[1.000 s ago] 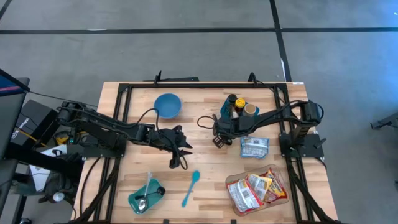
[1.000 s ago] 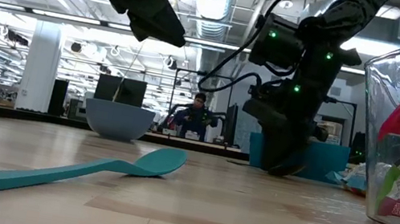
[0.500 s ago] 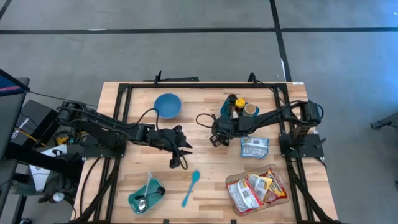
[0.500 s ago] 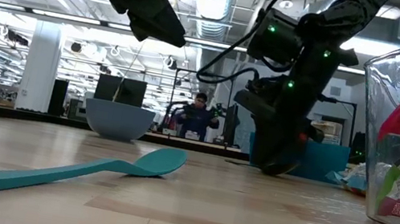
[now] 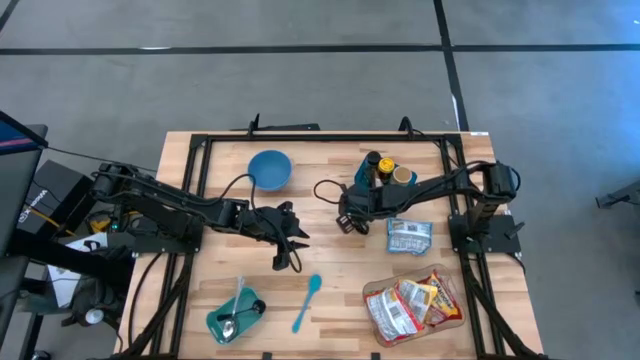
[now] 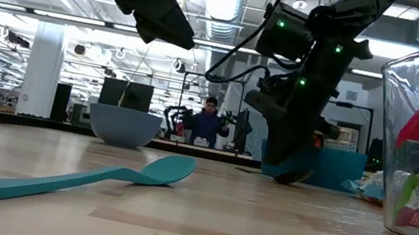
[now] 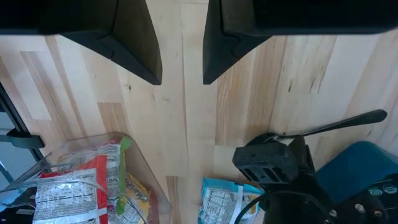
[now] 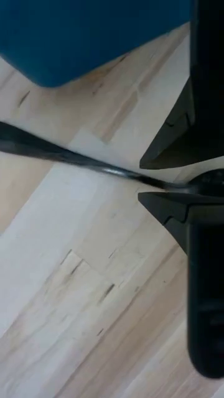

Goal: Pick & Place Food Item
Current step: Put the black spoon into the green bin

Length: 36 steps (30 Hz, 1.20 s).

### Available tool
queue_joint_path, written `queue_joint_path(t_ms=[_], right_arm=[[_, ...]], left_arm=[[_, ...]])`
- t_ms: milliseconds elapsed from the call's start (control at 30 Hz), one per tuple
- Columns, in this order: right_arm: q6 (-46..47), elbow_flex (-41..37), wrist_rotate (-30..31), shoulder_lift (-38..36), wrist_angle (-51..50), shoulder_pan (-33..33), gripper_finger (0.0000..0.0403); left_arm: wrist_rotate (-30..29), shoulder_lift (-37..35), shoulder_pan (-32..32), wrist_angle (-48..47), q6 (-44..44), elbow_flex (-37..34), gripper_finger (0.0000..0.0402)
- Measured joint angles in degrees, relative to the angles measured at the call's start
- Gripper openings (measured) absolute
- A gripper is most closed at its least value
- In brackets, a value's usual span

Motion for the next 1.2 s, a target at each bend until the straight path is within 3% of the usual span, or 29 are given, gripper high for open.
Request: queue_joint_path(t_ms=[1200], right_arm=[[1.62, -0.49, -0.24, 0.0, 0.42, -0.1, 0.0066]], left_arm=[[0.07, 0.0, -0.01, 0.0, -0.02, 0.0, 0.0111]])
